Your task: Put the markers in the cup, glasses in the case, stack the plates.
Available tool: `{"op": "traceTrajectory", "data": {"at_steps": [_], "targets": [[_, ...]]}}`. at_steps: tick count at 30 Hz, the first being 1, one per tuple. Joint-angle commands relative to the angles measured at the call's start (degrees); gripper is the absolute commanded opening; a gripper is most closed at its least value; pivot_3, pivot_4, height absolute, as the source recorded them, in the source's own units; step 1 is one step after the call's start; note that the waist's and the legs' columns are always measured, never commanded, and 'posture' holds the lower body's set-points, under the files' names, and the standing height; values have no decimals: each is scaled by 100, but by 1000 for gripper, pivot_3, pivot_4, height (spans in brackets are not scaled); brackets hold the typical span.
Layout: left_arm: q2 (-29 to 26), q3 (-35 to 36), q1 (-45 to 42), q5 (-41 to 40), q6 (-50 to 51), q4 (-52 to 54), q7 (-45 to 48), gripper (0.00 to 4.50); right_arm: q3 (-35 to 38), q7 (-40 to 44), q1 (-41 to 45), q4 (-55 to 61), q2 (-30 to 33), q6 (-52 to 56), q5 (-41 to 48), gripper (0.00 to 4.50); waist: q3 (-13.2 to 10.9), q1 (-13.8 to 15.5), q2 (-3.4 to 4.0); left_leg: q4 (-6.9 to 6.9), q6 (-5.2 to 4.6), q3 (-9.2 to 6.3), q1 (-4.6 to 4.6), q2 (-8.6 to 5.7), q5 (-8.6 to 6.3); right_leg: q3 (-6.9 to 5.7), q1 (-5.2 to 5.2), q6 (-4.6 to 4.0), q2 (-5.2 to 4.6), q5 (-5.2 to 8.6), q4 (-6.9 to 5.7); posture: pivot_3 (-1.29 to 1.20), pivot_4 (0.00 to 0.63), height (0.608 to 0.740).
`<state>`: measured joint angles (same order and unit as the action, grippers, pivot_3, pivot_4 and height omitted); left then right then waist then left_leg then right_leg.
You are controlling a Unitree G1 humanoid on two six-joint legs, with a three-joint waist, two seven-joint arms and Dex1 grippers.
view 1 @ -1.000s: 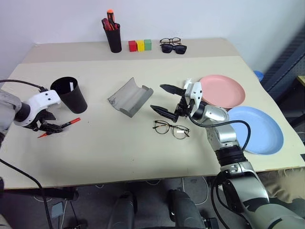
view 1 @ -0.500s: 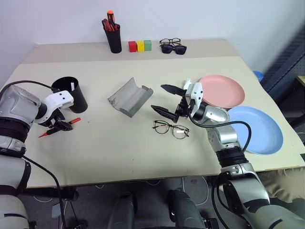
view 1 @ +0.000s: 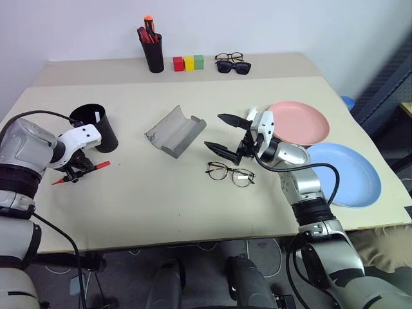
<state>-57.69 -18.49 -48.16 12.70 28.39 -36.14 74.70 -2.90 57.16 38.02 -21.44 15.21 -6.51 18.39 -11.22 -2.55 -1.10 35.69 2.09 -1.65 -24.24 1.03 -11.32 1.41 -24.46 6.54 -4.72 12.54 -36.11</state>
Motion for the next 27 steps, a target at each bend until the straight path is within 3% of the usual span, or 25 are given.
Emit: {"op": "traceTrajectory", "data": {"at_steps": [1,8,11,14,27], "targets": [[-348,309,189,-145,-242,406,134,59,83,-24,103,110,-28,-83,47,4500,-1,2,-2,0,0,0,-2,0,0,0,0,0,0,0,1,0,150,740],[-558,350,453,-56,-692,567,-49,59,88,-30,165,0,-63,-151,29,4500,-1,14,-3,0,0,0,-4,0,0,0,-2,-11,0,6,2,0,150,740],[-548,331,458,-37,-759,590,-102,909,85,-44,131,42,-81,-146,31,4500,-1,23,-3,2,0,0,-5,0,0,-1,-1,-13,0,7,3,0,150,740],[-539,282,470,-18,-815,585,-83,2389,92,-52,98,71,-76,-139,32,4500,-1,11,-3,2,0,0,-7,0,0,0,-2,-12,0,7,4,0,150,740],[-273,-14,601,448,-831,577,-284,2389,125,-134,20,188,-7,-84,52,4500,-1,7,-3,1,0,0,-6,0,0,0,-2,-1,0,1,3,0,150,740]]}}
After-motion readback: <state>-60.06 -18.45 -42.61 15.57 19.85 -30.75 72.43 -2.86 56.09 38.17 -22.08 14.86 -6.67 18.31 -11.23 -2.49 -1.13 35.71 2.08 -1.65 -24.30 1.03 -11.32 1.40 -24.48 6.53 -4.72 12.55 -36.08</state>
